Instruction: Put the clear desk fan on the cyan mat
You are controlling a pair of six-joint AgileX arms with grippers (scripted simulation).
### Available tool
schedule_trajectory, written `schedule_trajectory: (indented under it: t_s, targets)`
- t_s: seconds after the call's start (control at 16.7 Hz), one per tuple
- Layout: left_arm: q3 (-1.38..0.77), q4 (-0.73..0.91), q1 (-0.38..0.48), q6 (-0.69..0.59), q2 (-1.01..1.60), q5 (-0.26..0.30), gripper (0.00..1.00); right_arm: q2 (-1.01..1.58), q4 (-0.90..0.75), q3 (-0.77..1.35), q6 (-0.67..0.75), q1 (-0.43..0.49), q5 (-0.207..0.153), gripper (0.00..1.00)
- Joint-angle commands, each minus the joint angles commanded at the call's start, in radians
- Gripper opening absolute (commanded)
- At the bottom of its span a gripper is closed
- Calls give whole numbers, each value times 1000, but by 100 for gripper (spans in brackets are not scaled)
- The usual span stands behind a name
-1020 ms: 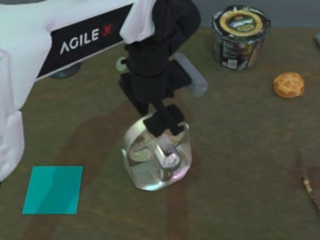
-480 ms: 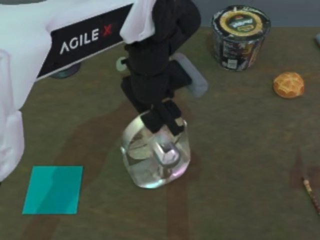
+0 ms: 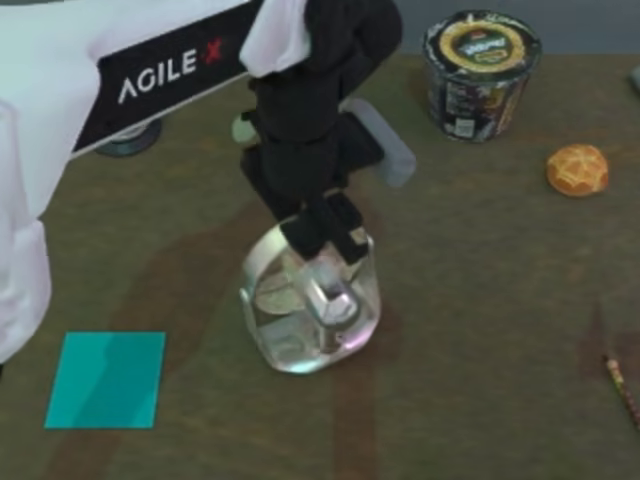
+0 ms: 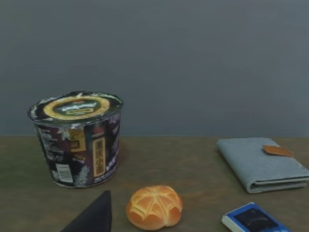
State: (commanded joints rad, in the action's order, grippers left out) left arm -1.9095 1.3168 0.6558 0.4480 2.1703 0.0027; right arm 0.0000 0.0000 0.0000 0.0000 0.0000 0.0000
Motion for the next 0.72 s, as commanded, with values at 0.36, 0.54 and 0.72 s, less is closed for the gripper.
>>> schedule_trajectory:
  t_s: [0.36, 0.54, 0.72]
  targets:
    - [-171, 161, -14, -1, 5, 0, 0, 0, 0, 0, 0, 0, 0, 100]
    - [-173, 163, -15, -1, 4, 0, 0, 0, 0, 0, 0, 0, 0, 100]
    - [-166, 163, -10, -9, 1, -4, 0, 0, 0, 0, 0, 0, 0, 100]
